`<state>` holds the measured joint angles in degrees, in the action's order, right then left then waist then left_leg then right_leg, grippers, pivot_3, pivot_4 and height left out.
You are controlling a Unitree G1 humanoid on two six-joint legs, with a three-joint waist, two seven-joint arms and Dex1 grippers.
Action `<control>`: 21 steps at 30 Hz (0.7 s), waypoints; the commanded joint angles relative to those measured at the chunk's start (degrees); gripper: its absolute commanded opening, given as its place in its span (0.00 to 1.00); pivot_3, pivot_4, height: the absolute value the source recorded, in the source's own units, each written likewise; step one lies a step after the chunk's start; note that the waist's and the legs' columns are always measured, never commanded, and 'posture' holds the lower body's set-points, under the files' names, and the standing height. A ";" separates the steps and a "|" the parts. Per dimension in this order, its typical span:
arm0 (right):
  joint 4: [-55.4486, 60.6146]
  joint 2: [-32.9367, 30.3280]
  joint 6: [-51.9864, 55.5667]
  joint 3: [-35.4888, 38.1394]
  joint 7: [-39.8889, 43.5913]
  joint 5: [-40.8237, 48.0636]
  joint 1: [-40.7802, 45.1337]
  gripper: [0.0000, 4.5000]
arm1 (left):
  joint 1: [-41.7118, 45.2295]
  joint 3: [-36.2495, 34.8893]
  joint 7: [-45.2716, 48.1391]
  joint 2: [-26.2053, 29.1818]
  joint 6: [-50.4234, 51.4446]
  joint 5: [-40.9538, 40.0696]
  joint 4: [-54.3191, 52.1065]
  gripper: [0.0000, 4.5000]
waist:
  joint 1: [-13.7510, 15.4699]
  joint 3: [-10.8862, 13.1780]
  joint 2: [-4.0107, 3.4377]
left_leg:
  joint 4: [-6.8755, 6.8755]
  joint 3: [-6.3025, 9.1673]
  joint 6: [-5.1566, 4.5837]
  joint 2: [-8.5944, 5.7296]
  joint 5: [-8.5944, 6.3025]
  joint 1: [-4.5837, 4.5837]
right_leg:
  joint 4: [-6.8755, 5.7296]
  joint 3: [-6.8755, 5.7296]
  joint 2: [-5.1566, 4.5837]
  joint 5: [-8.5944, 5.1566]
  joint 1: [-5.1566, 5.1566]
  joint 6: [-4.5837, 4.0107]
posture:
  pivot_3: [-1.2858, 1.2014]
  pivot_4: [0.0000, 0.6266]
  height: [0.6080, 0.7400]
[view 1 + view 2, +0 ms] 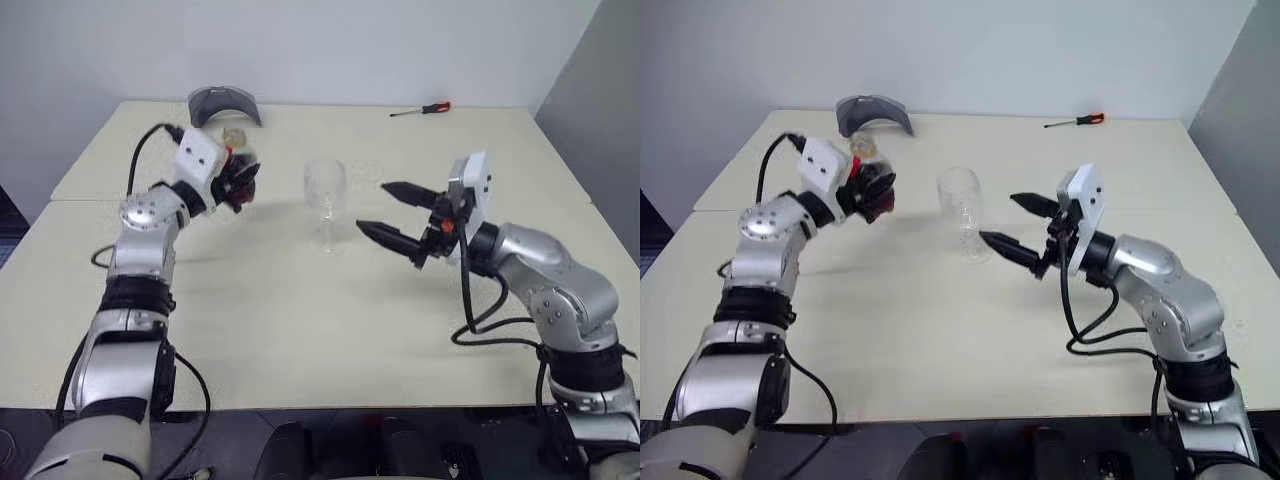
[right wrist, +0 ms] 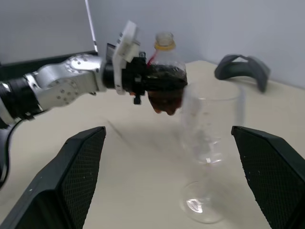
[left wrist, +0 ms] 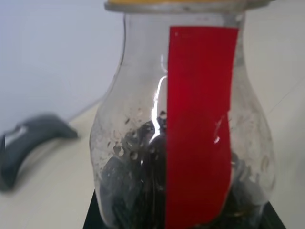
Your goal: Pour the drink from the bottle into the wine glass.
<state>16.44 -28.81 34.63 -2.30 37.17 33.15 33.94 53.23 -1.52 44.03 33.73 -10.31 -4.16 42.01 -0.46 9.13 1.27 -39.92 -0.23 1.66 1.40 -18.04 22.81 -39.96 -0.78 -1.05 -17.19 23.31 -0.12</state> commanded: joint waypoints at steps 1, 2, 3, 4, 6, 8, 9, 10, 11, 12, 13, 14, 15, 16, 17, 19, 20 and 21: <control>-5.32 0.81 -5.29 -1.16 -1.21 -6.42 2.51 1.00 | 4.98 1.80 1.97 1.06 -6.40 2.80 3.27 0.25 | -0.02 0.00 0.00 | 0.00 -0.01 -0.01 0.00 0.00 0.00 | 0.00 0.01 0.00 0.00 0.00 0.00 | 0.52 0.24 1.00; -6.21 1.26 -5.64 -1.21 -1.13 -6.91 3.08 1.00 | 6.02 2.45 2.48 1.09 -7.80 3.56 4.57 0.25 | -0.03 0.00 0.00 | 0.00 -0.01 -0.01 0.00 0.00 0.00 | -0.01 0.01 0.00 0.00 0.00 0.00 | 0.52 0.24 1.00; -6.76 1.69 -5.88 -1.21 -0.94 -7.22 3.48 1.00 | 6.77 2.79 2.87 1.10 -8.91 4.03 5.73 0.25 | -0.03 0.01 -0.01 | 0.00 -0.02 -0.01 0.00 0.00 0.01 | -0.01 0.01 0.00 0.00 0.02 0.00 | 0.52 0.24 1.00; -7.93 2.02 -6.54 -1.53 -1.36 -8.63 4.32 1.00 | 7.90 3.42 3.04 1.15 -10.64 4.93 7.05 0.25 | -0.05 0.01 -0.01 | 0.00 -0.04 0.01 0.00 0.01 0.02 | -0.02 0.03 0.00 0.00 0.04 0.00 | 0.52 0.24 1.00; -9.96 3.03 -8.03 -1.95 -1.61 -10.73 5.62 1.00 | 10.07 4.06 3.49 1.03 -12.77 5.91 9.53 0.25 | -0.18 0.03 -0.01 | -0.01 -0.10 0.05 0.00 0.03 0.10 | -0.03 0.07 0.00 0.00 0.15 0.00 | 0.52 0.24 1.00; -11.65 4.30 -9.32 -2.05 -1.93 -12.14 6.70 1.00 | 11.78 5.17 3.78 1.17 -15.48 7.45 11.49 0.25 | -0.21 0.03 -0.01 | -0.02 -0.10 0.07 0.01 0.05 0.13 | -0.06 0.07 0.00 0.00 0.21 0.00 | 0.52 0.24 1.00; -12.12 4.93 -9.50 -1.88 -1.96 -12.37 7.13 1.00 | 12.40 5.80 3.78 1.34 -16.96 8.45 12.40 0.25 | -0.21 0.03 -0.01 | -0.01 -0.09 0.08 0.01 0.05 0.14 | -0.06 0.06 0.00 0.00 0.22 0.00 | 0.52 0.24 1.00; -12.40 5.54 -9.64 -1.75 -1.94 -12.54 7.57 1.00 | 13.05 6.53 3.46 1.57 -18.54 9.63 13.39 0.25 | -0.22 0.03 -0.01 | -0.01 -0.08 0.08 0.01 0.05 0.14 | -0.06 0.05 0.00 0.00 0.22 0.00 | 0.52 0.24 1.00; -12.47 6.05 -9.60 -1.61 -1.89 -12.54 7.90 1.00 | 13.61 6.93 3.12 1.68 -19.75 10.42 14.34 0.25 | -0.22 0.03 -0.01 | -0.01 -0.08 0.08 0.01 0.05 0.14 | -0.06 0.05 0.00 0.00 0.22 0.00 | 0.52 0.24 1.00; -12.44 6.51 -9.50 -1.47 -1.83 -12.49 8.17 1.00 | 14.16 7.16 2.83 1.71 -20.59 11.00 15.32 0.25 | -0.23 0.03 -0.01 | -0.01 -0.08 0.09 0.01 0.05 0.14 | -0.05 0.05 0.00 0.00 0.21 0.00 | 0.52 0.24 1.00; -12.32 6.91 -9.35 -1.39 -1.72 -12.42 8.38 1.00 | 14.70 7.43 2.65 1.71 -21.24 11.55 16.23 0.25 | -0.23 0.03 -0.01 | -0.01 -0.10 0.08 0.01 0.05 0.14 | -0.05 0.07 -0.01 0.00 0.21 0.00 | 0.52 0.24 1.00; -12.03 7.33 -9.22 -1.26 -1.46 -12.09 8.57 1.00 | 15.32 7.60 2.36 1.60 -21.72 12.04 17.12 0.25 | -0.24 0.03 -0.01 | -0.01 -0.10 0.09 0.01 0.05 0.14 | -0.05 0.07 -0.01 0.00 0.21 0.00 | 0.52 0.24 1.00; -11.39 7.82 -8.82 -1.04 -0.97 -11.21 8.78 1.00 | 16.06 7.89 2.09 1.46 -22.37 12.60 17.98 0.25 | -0.28 0.04 -0.02 | -0.01 -0.11 0.09 0.00 0.05 0.14 | -0.06 0.07 -0.01 0.00 0.22 0.00 | 0.52 0.24 1.00; -10.94 8.18 -8.53 -0.89 -0.64 -10.63 8.92 1.00 | 16.59 8.04 1.91 1.38 -22.91 13.00 18.64 0.25 | -0.37 0.04 -0.02 | -0.01 -0.11 0.09 0.00 0.05 0.14 | -0.06 0.07 -0.02 0.00 0.22 0.00 | 0.52 0.24 1.00; -10.25 8.64 -8.10 -0.63 -0.23 -9.66 9.11 1.00 | 17.25 8.11 1.75 1.23 -23.19 13.24 19.33 0.25 | -0.46 0.04 -0.02 | -0.02 -0.09 0.09 0.01 0.05 0.14 | -0.06 0.05 -0.01 0.00 0.22 0.00 | 0.52 0.24 1.00; -9.17 9.49 -7.91 -0.19 0.62 -7.96 9.40 1.00 | 18.15 8.14 1.68 1.08 -23.68 13.64 20.46 0.25 | -0.63 0.04 -0.02 | -0.01 -0.07 0.09 0.02 0.05 0.14 | -0.08 0.04 -0.01 0.00 0.22 0.00 | 0.52 0.24 1.00; -8.13 10.03 -7.05 0.12 1.55 -5.98 9.38 1.00 | 18.61 8.33 1.56 1.10 -24.16 14.10 21.00 0.25 | -0.68 0.04 -0.02 | -0.01 -0.06 0.09 0.01 0.05 0.14 | -0.08 0.03 -0.01 0.00 0.22 0.00 | 0.52 0.24 1.00; -7.51 10.40 -6.66 0.25 1.96 -4.95 9.36 1.00 | 19.00 8.53 1.38 1.15 -24.67 14.58 21.51 0.25 | -0.69 0.04 -0.02 | -0.01 -0.06 0.09 0.01 0.05 0.14 | -0.09 0.03 -0.01 0.00 0.22 0.00 | 0.52 0.24 1.00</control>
<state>5.56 -18.73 27.58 -3.84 37.91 25.70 41.75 69.32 7.25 46.71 34.16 -33.06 10.06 63.91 -1.15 9.17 1.25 -39.93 -0.29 1.75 1.41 -17.99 22.96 -40.04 -0.76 -1.06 -17.18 23.52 -0.12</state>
